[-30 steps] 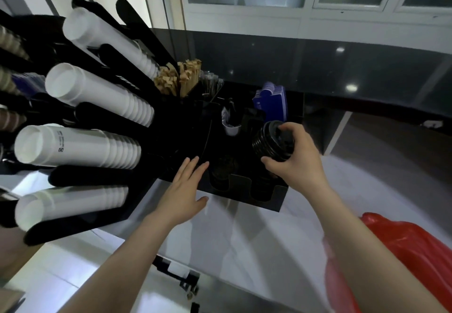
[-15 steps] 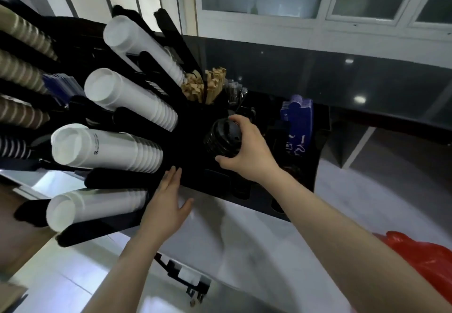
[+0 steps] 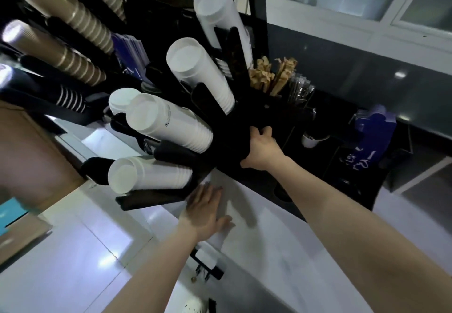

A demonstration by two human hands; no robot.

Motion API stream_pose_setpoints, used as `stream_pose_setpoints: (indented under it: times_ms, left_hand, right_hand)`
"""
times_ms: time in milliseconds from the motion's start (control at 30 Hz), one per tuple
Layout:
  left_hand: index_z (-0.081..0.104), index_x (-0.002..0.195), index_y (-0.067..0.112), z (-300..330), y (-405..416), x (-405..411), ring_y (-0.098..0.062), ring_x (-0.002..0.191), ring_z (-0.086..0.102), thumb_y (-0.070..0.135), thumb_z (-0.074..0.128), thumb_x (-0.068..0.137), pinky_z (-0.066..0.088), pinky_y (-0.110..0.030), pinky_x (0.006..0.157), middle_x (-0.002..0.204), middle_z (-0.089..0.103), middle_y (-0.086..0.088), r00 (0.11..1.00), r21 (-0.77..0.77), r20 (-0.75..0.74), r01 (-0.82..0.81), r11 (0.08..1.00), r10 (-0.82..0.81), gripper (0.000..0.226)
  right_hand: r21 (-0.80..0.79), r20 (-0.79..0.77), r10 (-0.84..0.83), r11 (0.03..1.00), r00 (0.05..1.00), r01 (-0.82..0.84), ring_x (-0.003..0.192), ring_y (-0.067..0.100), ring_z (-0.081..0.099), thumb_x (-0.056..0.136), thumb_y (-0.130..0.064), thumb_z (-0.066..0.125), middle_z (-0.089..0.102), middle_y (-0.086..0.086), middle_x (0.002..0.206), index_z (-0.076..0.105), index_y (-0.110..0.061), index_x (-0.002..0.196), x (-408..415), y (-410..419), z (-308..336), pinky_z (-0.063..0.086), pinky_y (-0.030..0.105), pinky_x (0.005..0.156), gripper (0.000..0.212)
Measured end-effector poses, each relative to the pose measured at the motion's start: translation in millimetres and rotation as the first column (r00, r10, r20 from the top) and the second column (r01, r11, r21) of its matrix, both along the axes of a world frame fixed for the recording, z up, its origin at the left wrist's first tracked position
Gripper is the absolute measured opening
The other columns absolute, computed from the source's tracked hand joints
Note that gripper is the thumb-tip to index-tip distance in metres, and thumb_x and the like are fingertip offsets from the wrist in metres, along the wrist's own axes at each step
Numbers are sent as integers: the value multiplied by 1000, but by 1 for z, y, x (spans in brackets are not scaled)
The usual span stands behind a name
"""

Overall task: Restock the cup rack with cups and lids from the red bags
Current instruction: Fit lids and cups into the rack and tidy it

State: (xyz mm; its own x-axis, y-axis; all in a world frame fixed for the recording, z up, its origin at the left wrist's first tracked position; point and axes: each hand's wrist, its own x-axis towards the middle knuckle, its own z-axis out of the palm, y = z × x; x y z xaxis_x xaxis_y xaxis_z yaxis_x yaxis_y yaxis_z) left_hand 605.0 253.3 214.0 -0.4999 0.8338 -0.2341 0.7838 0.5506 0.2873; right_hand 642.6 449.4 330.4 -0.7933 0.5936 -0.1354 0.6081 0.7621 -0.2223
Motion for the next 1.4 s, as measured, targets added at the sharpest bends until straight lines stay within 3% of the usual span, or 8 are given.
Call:
stream_pose_setpoints:
  times_ms: [267, 567, 700, 800, 933, 1067, 1300, 1400]
  left_hand:
    - [-1, 152, 26, -8, -4, -4, -22, 146, -14, 70, 39, 85, -6, -34, 117, 160, -12, -1, 1000, -37, -6, 1, 999, -1, 90]
    - [1, 153, 23, 5, -6, -4, -20, 146, -11, 59, 44, 91, 0, -33, 118, 160, -10, -2, 997, -47, 79, -18, 999, 22, 84]
    - [9, 152, 21, 35, -5, 12, -14, 147, -4, 45, 52, 92, 7, -27, 117, 161, 0, 0, 994, 146, 94, -61, 987, 48, 78]
    - [5, 152, 22, 75, -5, 27, -11, 146, -5, 43, 54, 91, 6, -23, 115, 160, -1, 3, 997, 335, -77, 6, 942, 21, 81]
    - [8, 152, 20, 140, -15, 41, -11, 146, 8, 39, 58, 87, 8, -18, 113, 160, 8, 2, 957, 529, -281, 94, 844, 70, 84]
    - [13, 151, 27, 189, -32, 38, -1, 142, 17, 34, 62, 85, 17, -11, 109, 157, 20, 9, 980, 703, -150, 10, 712, 134, 83]
    - [22, 141, 46, 229, -74, 11, 14, 123, 36, 33, 58, 85, 27, -1, 94, 131, 41, 37, 999, 828, -39, 19, 560, 24, 68]
    - [23, 142, 43, 230, -105, -18, 21, 124, 31, 31, 58, 86, 23, 3, 93, 129, 34, 44, 999, 850, -19, 0, 527, 30, 67]
  right_hand:
    - [-43, 4, -1, 999, 1000, 1, 111, 43, 50, 61, -29, 87, 38, 20, 128, 21, -13, 141, -2, 1, -1, 51, 46, 89, 104]
    - [-140, -369, -50, 990, 928, -2, 111, 33, 50, 61, -32, 84, 42, 16, 131, 23, -21, 142, 32, 4, 26, 44, 32, 83, 101]
    - [-198, -499, -68, 979, 864, -37, 107, 19, 45, 62, -34, 85, 43, 11, 132, 27, -22, 140, 58, 0, 43, 37, 26, 86, 98]
    - [-224, -582, -48, 969, 812, -103, 118, 20, 45, 61, -35, 85, 46, 6, 132, 29, -26, 139, 70, -7, 59, 40, 30, 96, 97]
    - [-224, -682, 51, 935, 730, -275, 114, 7, 48, 61, -34, 86, 48, -7, 127, 32, -29, 136, 75, -22, 84, 39, 19, 92, 92]
    - [-200, -750, 112, 901, 652, -385, 112, -3, 47, 63, -32, 86, 47, -17, 122, 34, -31, 133, 74, -45, 105, 35, 2, 88, 87]
    - [-60, -774, 234, 898, 589, -436, 121, 7, 47, 61, -31, 85, 49, -10, 128, 35, -24, 136, 44, -109, 143, 42, 29, 101, 91]
    - [-14, -779, 248, 912, 577, -410, 119, 7, 47, 59, -34, 84, 49, -9, 126, 38, -26, 131, 13, -144, 153, 42, 31, 101, 85]
